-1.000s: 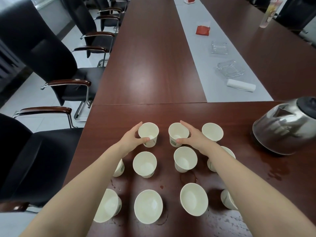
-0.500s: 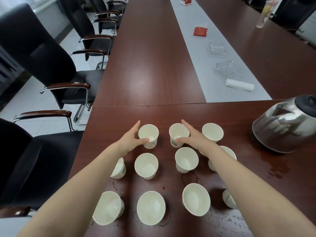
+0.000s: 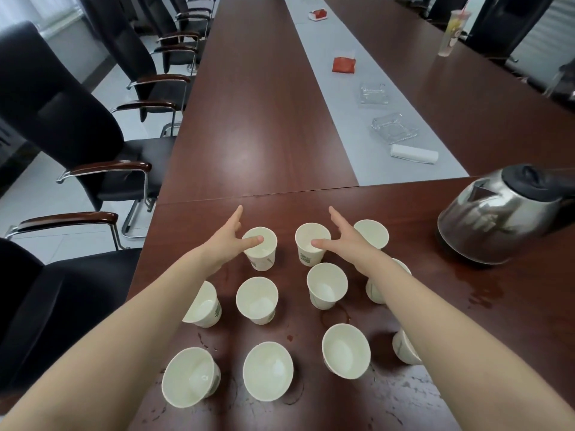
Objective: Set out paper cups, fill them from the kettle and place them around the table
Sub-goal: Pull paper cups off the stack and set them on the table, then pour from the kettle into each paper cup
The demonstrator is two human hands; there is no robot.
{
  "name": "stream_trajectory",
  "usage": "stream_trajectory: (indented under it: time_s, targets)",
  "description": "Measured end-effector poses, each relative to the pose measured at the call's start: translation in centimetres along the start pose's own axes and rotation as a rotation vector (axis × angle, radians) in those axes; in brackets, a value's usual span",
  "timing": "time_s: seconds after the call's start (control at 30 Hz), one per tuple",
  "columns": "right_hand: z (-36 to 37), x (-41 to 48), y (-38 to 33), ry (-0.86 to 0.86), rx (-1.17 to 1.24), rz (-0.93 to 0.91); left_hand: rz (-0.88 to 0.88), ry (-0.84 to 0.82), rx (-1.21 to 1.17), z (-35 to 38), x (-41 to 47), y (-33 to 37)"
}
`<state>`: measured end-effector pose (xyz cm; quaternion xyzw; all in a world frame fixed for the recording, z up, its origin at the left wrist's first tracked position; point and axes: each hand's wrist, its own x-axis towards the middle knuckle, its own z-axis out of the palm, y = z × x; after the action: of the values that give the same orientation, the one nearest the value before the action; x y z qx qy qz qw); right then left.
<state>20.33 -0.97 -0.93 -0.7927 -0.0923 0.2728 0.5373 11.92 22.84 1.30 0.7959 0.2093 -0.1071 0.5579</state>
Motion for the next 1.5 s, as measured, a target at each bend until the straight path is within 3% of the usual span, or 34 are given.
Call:
stream_trajectory:
  time_s: [0.27, 0.53, 0.77, 1.0, 1.33, 1.5]
  targets:
    - [-3.7, -4.7, -4.1, 0.088, 0.089, -0.203, 0.179, 0.140, -0.014, 3.0, -1.0, 6.6]
    - [-14.9, -10.5, -5.7, 0.095, 0.191, -0.300, 0.289, 0.163, -0.351, 14.1, -4.3, 15.8]
    - [-29.6, -11.6, -1.9, 0.409, 0.242, -0.288, 0.129, -0.066, -0.717, 31.3, -6.1, 21.0]
    - [-41.4, -9.7, 3.4, 0.646, 0.030, -0.232, -0.133, -0.180, -0.877, 46.2, -4.6, 26.4]
    - [-44.1, -5.8, 9.7, 0.360, 0.061, 0.126, -0.263, 0.013, -0.884, 52.4, 1.3, 28.3]
    - [-44.2, -6.2, 11.0, 0.284, -0.014, 0.034, -0.289, 0.069, -0.919, 52.3, 2.4, 27.6]
